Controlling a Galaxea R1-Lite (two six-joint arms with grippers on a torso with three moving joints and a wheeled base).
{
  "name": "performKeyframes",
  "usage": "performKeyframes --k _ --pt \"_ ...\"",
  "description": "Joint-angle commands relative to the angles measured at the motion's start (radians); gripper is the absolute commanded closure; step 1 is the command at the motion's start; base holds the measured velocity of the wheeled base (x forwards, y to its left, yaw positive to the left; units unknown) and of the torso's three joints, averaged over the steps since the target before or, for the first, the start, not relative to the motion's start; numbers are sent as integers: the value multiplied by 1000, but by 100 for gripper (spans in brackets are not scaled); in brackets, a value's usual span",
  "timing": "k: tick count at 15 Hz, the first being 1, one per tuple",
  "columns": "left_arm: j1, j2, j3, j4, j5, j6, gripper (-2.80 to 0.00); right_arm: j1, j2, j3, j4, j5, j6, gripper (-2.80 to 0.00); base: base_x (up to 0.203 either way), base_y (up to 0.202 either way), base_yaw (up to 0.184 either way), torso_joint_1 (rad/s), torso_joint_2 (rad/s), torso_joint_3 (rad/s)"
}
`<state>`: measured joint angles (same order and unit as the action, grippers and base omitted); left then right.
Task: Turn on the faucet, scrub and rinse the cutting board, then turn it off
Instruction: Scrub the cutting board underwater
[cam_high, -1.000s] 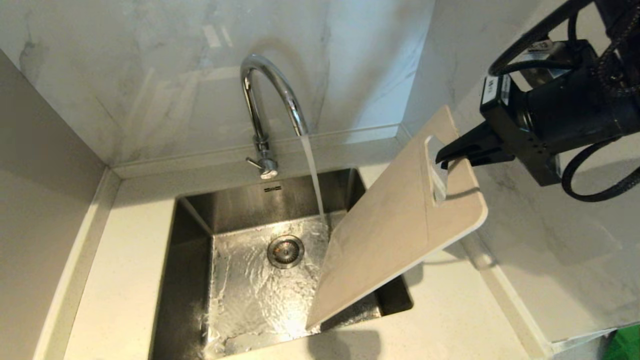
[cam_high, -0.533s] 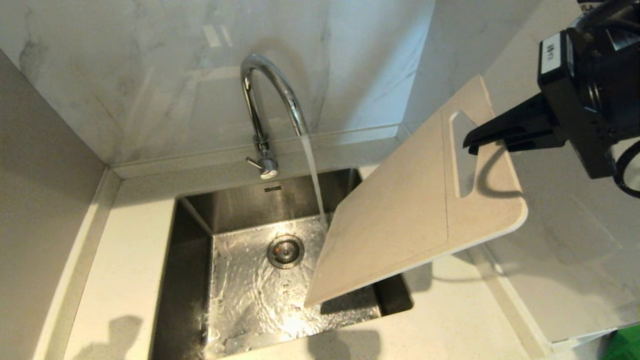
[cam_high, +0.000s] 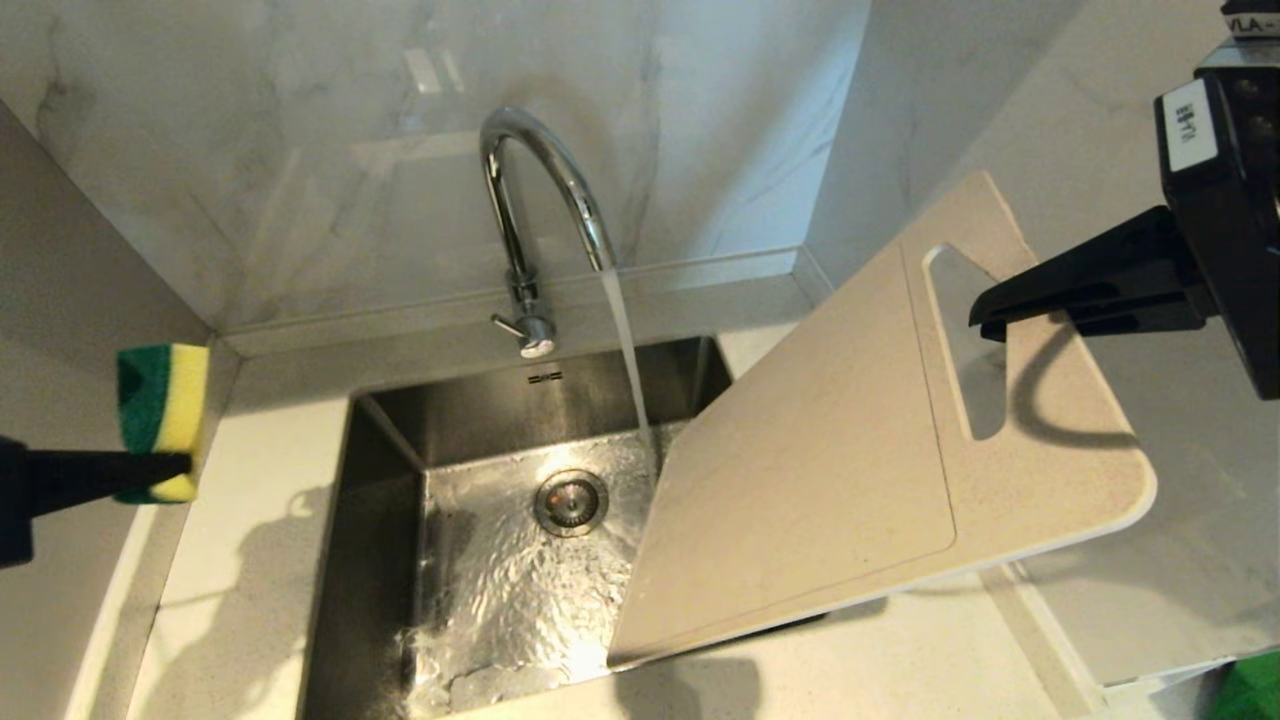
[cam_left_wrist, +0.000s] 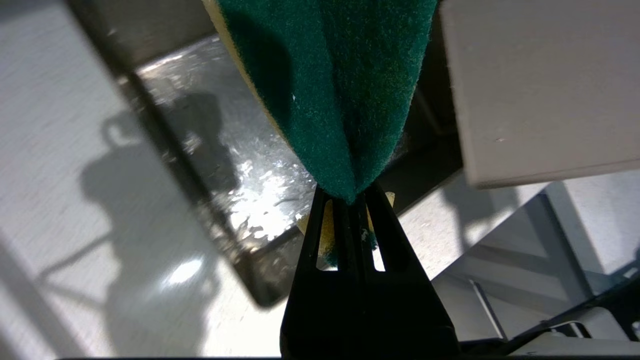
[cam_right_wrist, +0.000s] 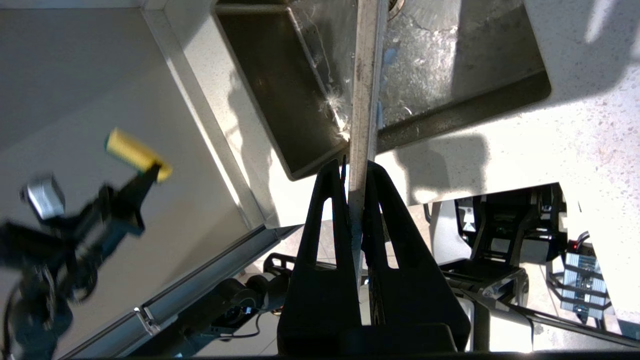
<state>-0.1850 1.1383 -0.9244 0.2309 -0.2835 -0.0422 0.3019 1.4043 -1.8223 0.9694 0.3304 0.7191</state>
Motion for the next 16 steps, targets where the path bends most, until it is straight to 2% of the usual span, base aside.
performKeyframes --k 1,3,6,9,12,16 --pt "-79 206 -127 0 -2 -7 0 0 -3 5 5 2 9 0 0 0 0 0 0 0" --pt "-134 308 -223 -1 1 -14 0 0 0 5 2 4 9 0 0 0 0 0 0 0" --pt "-257 422 -360 0 69 -45 0 2 13 5 -9 4 5 0 0 0 0 0 0 0" --pt "-368 509 -496 27 101 -66 0 2 25 6 -8 6 8 0 0 0 0 0 0 0" --pt "-462 587 -674 153 118 -122 0 2 26 5 -9 45 11 0 0 0 0 0 0 0" --pt "-578 687 -905 316 92 -208 0 1 22 8 -7 51 18 0 0 0 0 0 0 0"
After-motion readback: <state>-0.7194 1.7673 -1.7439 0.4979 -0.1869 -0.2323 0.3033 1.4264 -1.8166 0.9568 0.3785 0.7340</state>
